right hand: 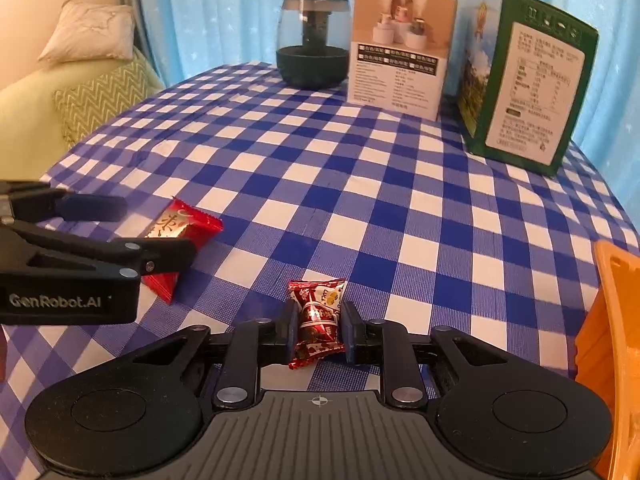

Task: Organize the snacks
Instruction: 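Grasp the red candy pack with the right tool while the left tool grasps the other red pack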

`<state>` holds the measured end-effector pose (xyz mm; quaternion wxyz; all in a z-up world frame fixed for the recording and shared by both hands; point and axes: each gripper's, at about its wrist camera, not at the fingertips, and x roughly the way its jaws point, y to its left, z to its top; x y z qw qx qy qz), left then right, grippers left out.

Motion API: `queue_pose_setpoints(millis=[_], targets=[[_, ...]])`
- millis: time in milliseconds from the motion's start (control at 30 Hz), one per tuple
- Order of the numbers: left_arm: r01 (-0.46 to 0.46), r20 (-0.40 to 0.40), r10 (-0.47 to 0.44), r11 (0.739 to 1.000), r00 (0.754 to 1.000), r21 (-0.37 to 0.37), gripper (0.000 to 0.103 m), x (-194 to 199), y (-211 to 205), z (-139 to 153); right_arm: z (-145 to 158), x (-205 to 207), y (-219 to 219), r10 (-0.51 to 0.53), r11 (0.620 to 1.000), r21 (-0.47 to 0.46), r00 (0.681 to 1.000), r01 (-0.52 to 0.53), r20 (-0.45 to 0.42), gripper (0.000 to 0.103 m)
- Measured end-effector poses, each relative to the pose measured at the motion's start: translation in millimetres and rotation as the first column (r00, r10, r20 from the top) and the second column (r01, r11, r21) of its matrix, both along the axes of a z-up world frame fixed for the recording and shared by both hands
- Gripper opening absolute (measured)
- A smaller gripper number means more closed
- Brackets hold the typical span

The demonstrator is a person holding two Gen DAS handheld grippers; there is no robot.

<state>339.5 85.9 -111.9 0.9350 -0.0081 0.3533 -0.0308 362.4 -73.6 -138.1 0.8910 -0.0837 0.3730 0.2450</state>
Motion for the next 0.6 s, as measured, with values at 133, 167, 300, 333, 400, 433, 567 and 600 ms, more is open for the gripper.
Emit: queue_pose_setpoints(millis=[133,167,300,333,400,433,567,600], targets=[[0.003,-0.004,-0.003,1.000,1.000,-0.004,0.057,3,-1,-3,1,1,-3,-0.041,0.999,0.033,0.999,0.041,-0.021,0.022],[0.002,-0.008,-0.002,1.000,1.000,-0.007,0.052,4,-1,-4,2,1,-4,-0.046,0.998,0.041,0.999,0.047,-0.025,0.022],[0.007,-0.020,-0.007,1.000,1.000,-0.004,0.039,7,-3,-8,6,3,-8,-0.071,0.995,0.071,0.997,0.073,-0.030,0.021],[0.009,-0.025,-0.009,1.000,1.000,-0.003,0.034,8,-3,-10,7,4,-10,-0.076,0.993,0.083,0.997,0.079,-0.034,0.021],[0.007,-0.037,-0.007,1.000,0.999,0.001,0.026,9,-4,-12,9,5,-13,-0.085,0.990,0.109,0.995,0.089,-0.044,0.021],[0.006,-0.044,-0.006,1.000,0.999,0.002,0.023,9,-5,-13,10,6,-14,-0.091,0.988,0.119,0.995,0.096,-0.046,0.021],[-0.007,-0.047,0.006,1.000,0.999,-0.013,0.022,8,-5,-9,14,7,-19,-0.109,0.982,0.151,0.993,0.116,-0.055,0.021],[-0.009,-0.046,0.009,1.000,0.999,-0.016,0.022,7,-4,-8,15,7,-19,-0.112,0.980,0.158,0.992,0.120,-0.056,0.021]])
